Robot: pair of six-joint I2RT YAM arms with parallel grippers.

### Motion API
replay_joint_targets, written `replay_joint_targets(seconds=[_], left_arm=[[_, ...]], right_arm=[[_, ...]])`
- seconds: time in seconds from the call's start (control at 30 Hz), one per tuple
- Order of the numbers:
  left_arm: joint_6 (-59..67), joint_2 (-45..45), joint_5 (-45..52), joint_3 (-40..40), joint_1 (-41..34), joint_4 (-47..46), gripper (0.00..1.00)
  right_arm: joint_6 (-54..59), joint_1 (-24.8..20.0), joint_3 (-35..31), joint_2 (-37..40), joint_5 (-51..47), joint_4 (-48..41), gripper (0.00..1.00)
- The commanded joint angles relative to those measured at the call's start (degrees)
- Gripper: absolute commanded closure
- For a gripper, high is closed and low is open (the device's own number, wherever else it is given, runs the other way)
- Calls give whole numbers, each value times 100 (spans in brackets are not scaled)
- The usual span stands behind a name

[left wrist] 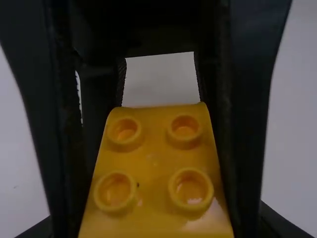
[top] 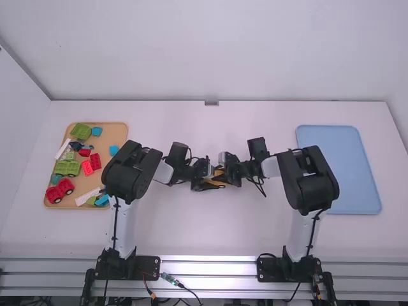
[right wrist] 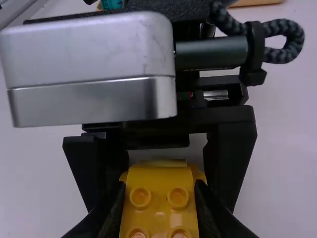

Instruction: Assemble lego blocks to make yellow taxi

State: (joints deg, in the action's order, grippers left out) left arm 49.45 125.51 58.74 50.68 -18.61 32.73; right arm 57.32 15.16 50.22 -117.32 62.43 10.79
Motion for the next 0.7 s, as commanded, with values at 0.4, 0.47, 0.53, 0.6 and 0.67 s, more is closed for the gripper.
replay_joint_targets(seconds=[0.4,0.47,0.53,0.6,0.67], left_arm=[[-381,81,-241,-70,-4,608,98],[-383,81,-230,-70,-4,638,98],[-383,81,-230,-70,-4,643,98],[-385,81,-237,-70,-4,634,98],[-385,81,-237,-70,-4,614,98]], right_arm=[[-205,31,-424,-404,-518,553,100],[-199,15,-354,-539,-435,568,100],[-179,11,-236,-690,-284,525,100],[-177,9,-164,-740,-212,446,100],[-63,9,-120,-727,-201,326,100]])
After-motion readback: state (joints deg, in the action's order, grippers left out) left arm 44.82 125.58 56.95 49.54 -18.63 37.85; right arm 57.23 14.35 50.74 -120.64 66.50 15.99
